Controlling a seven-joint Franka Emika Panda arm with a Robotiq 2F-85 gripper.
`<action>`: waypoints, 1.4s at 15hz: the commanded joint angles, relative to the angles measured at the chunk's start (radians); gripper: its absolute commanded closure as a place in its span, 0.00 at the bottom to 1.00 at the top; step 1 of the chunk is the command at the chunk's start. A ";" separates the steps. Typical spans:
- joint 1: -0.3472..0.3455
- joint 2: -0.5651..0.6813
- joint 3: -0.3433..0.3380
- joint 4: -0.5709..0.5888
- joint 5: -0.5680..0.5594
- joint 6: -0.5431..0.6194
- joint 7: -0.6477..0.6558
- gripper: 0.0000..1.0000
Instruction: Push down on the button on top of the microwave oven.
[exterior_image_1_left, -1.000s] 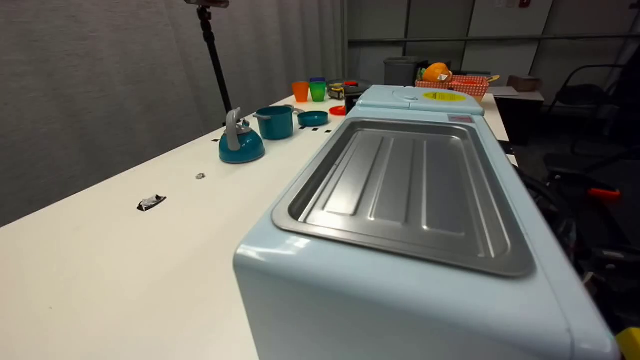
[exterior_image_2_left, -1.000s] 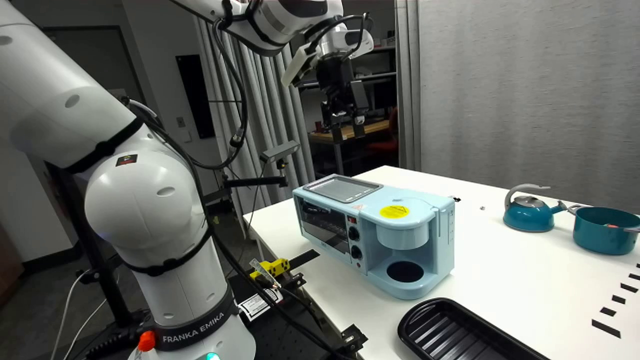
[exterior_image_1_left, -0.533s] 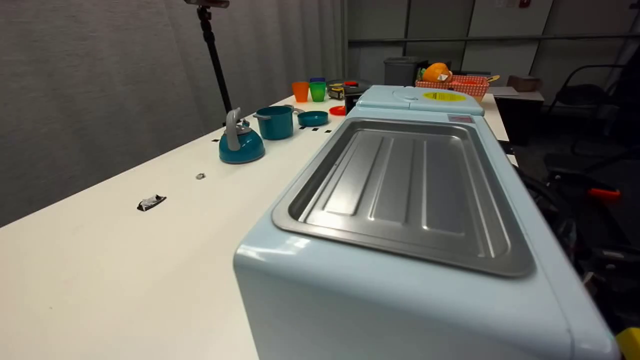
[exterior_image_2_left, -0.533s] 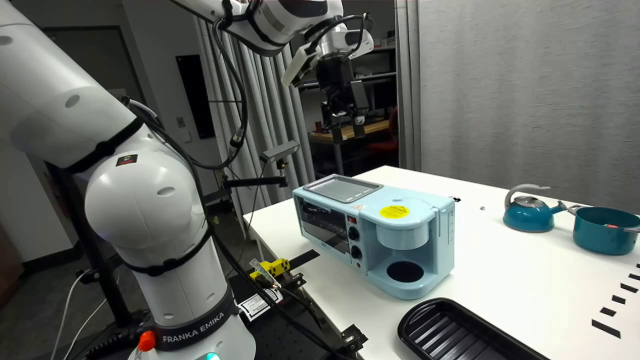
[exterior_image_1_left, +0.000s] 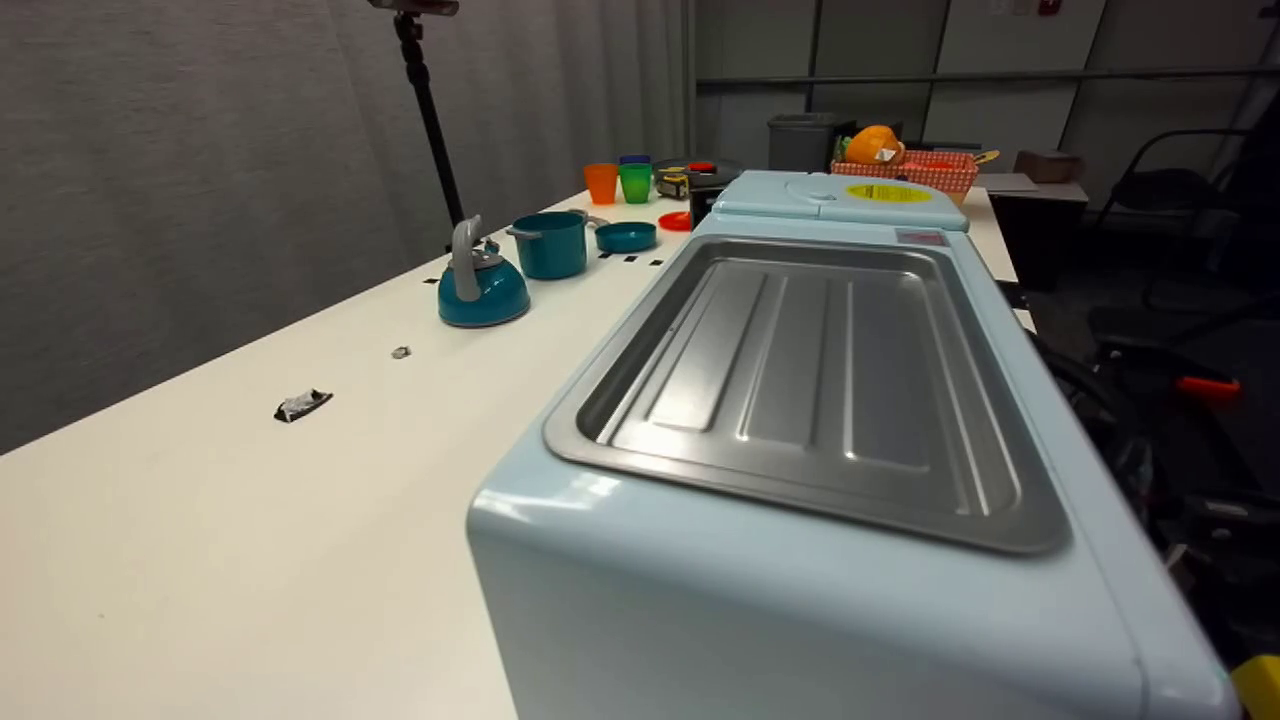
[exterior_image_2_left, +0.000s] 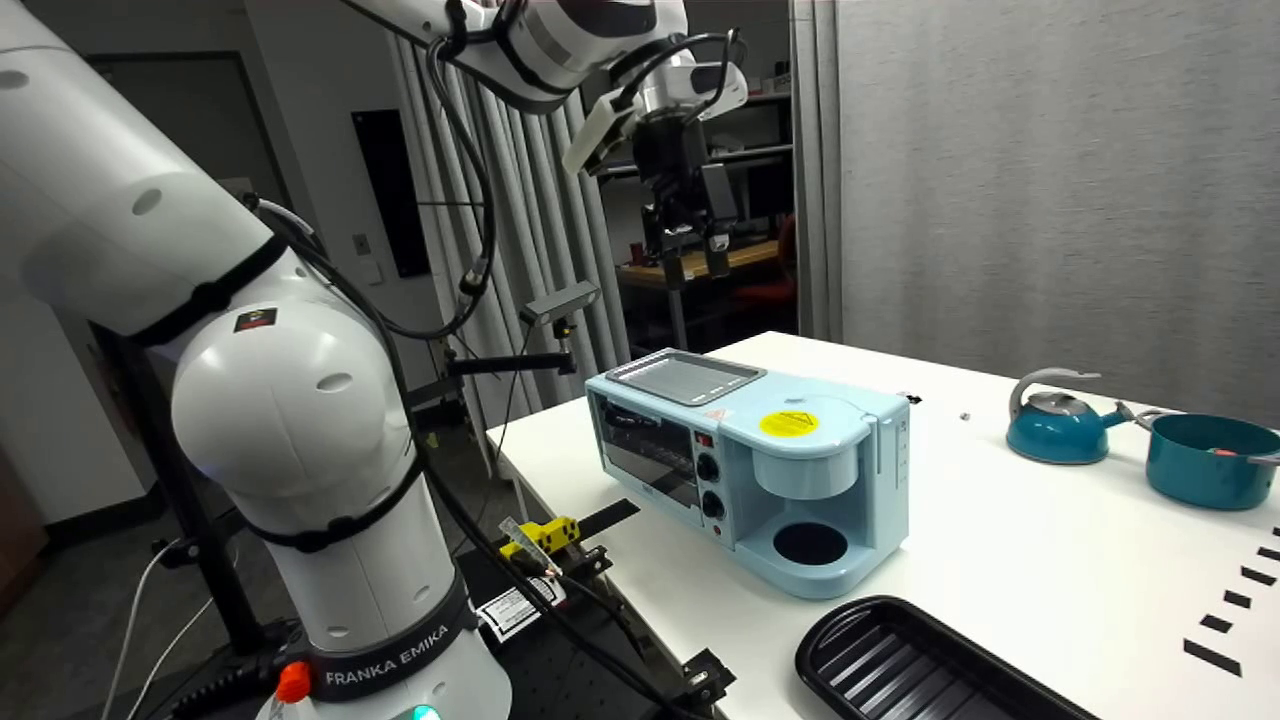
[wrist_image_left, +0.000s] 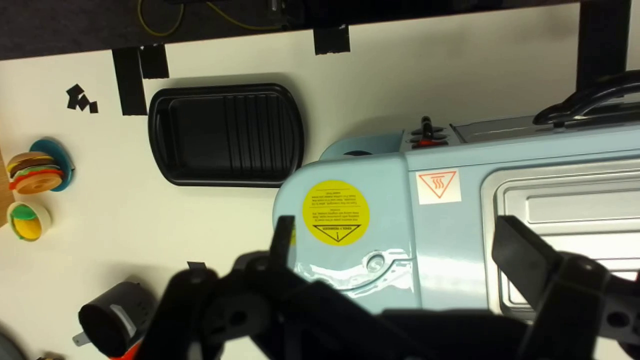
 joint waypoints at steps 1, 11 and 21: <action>0.031 0.042 -0.033 0.017 0.018 -0.008 -0.038 0.00; 0.031 0.262 -0.094 0.103 0.112 0.037 -0.111 0.00; 0.030 0.367 -0.111 0.144 0.124 0.140 -0.083 0.00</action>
